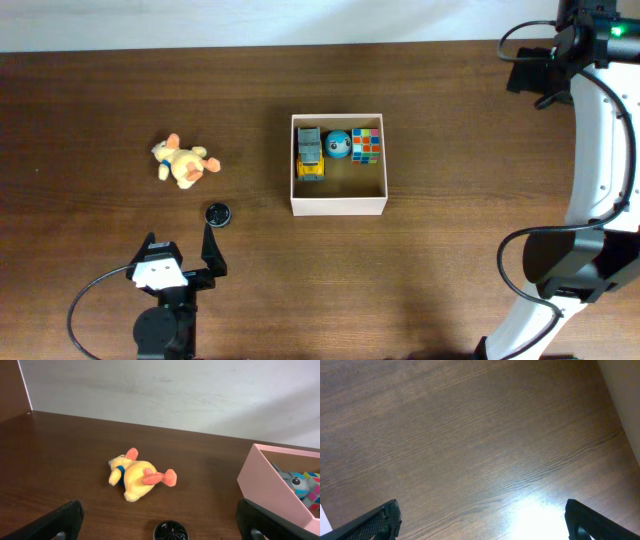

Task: Pack container
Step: 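Move the left gripper over the black round puck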

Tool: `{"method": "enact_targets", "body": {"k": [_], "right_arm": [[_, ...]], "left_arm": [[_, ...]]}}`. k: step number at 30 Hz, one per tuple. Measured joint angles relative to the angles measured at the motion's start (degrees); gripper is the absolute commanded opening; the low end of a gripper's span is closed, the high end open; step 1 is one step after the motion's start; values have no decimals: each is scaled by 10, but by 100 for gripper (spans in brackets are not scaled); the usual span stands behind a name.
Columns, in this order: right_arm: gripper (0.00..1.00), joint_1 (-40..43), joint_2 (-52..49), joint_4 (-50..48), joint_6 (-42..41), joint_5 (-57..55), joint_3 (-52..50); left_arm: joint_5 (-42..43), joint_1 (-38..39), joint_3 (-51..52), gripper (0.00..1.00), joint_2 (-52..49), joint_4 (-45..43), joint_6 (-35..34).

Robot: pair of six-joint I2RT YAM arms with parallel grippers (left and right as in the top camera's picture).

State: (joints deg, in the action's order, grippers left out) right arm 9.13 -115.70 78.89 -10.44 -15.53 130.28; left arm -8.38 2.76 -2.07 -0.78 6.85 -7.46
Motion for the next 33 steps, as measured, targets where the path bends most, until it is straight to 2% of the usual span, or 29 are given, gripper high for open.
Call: {"method": "enact_targets", "body": {"k": [3, 8, 11, 15, 19, 24, 27, 28, 33], "right_arm": [[99, 0, 0, 0, 1, 0, 0], [99, 0, 0, 0, 1, 0, 0], [99, 0, 0, 0, 1, 2, 0], [99, 0, 0, 0, 1, 2, 0], [99, 0, 0, 0, 1, 2, 0], [99, 0, 0, 0, 1, 2, 0], [99, 0, 0, 0, 1, 2, 0], [99, 0, 0, 0, 1, 2, 0], [99, 0, 0, 0, 1, 2, 0]], "left_arm": [[8, 0, 0, 99, 0, -9, 0], [20, 0, 0, 99, 0, -90, -3], [22, 0, -12, 99, -11, -103, -3], [22, 0, -79, 99, -89, -79, -5], [23, 0, -201, 99, -230, -37, -4], [30, 0, -413, 99, -461, 68, -2], [42, 0, -551, 99, -592, 182, -2], [47, 0, -612, 99, -645, 248, -2], [60, 0, -773, 99, -801, 428, -2]]}}
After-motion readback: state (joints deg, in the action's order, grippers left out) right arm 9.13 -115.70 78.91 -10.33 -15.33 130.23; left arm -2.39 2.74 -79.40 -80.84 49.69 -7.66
